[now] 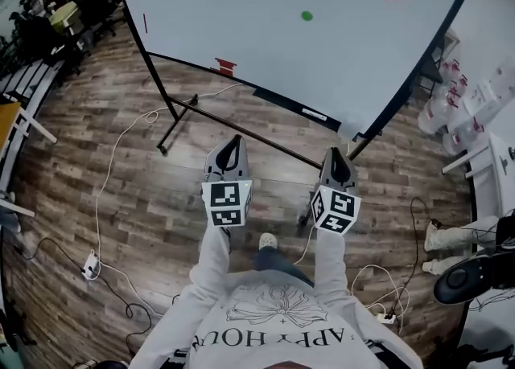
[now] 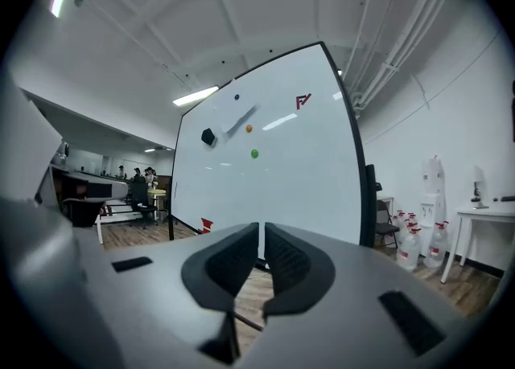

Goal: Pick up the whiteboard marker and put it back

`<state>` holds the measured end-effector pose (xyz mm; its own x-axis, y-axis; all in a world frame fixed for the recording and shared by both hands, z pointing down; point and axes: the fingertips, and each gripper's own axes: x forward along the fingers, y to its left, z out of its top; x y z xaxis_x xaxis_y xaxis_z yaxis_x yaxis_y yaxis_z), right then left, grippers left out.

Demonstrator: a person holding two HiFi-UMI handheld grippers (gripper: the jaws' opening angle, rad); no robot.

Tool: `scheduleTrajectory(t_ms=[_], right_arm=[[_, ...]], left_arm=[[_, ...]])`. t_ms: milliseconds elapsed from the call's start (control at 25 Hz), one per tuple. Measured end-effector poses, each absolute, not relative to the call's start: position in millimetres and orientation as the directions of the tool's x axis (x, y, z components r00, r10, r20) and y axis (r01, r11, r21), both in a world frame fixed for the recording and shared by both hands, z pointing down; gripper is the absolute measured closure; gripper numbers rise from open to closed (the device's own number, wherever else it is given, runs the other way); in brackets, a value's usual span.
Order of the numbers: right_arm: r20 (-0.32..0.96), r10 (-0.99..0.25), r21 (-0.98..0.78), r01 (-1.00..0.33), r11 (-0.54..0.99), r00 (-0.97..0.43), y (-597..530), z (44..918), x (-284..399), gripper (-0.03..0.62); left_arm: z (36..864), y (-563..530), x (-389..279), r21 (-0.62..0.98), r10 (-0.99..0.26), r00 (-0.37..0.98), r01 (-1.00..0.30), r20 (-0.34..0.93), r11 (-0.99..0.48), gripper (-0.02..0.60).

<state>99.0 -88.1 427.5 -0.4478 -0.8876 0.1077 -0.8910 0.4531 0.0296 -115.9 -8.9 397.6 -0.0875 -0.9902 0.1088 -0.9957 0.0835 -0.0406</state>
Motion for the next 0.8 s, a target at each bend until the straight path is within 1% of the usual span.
scheduleTrajectory(t_ms=[160,320,440,520,800], right_arm=[[0.118,-0.872,0.073,-0.871,0.485,-0.475,-138.5,427.9,87.3,0.586],[0.143,-0.858,0.077,-0.858,0.507,-0.494,-172.5,438.1,78.8,0.585],[0.171,-0.842,0.078,-0.845,0.530,-0.512,-187.6,447.1,71.1,0.563],[0.186,-0.834,0.081,-0.838,0.540,-0.520,-196.1,452.4,67.4,0.545],[0.233,-0.829,0.118,-0.831,0.543,-0.508,-235.4,468.0,54.7,0.543]], left_arm=[[399.6,-51.0,-123.0,-0.043,-0.986,-0.115,-0.993,0.117,0.111,0.575],[404.7,-78.1,-129.8,-0.047,-0.983,-0.141,-0.990,0.121,0.136,0.575],[411.4,-92.1,-135.5,-0.043,-0.977,-0.156,-0.988,0.144,0.151,0.575],[415.7,-102.2,-137.9,-0.037,-0.976,-0.157,-0.988,0.154,0.153,0.575],[427.4,-154.3,-147.3,-0.024,-0.977,-0.123,-0.992,0.176,0.121,0.575]])
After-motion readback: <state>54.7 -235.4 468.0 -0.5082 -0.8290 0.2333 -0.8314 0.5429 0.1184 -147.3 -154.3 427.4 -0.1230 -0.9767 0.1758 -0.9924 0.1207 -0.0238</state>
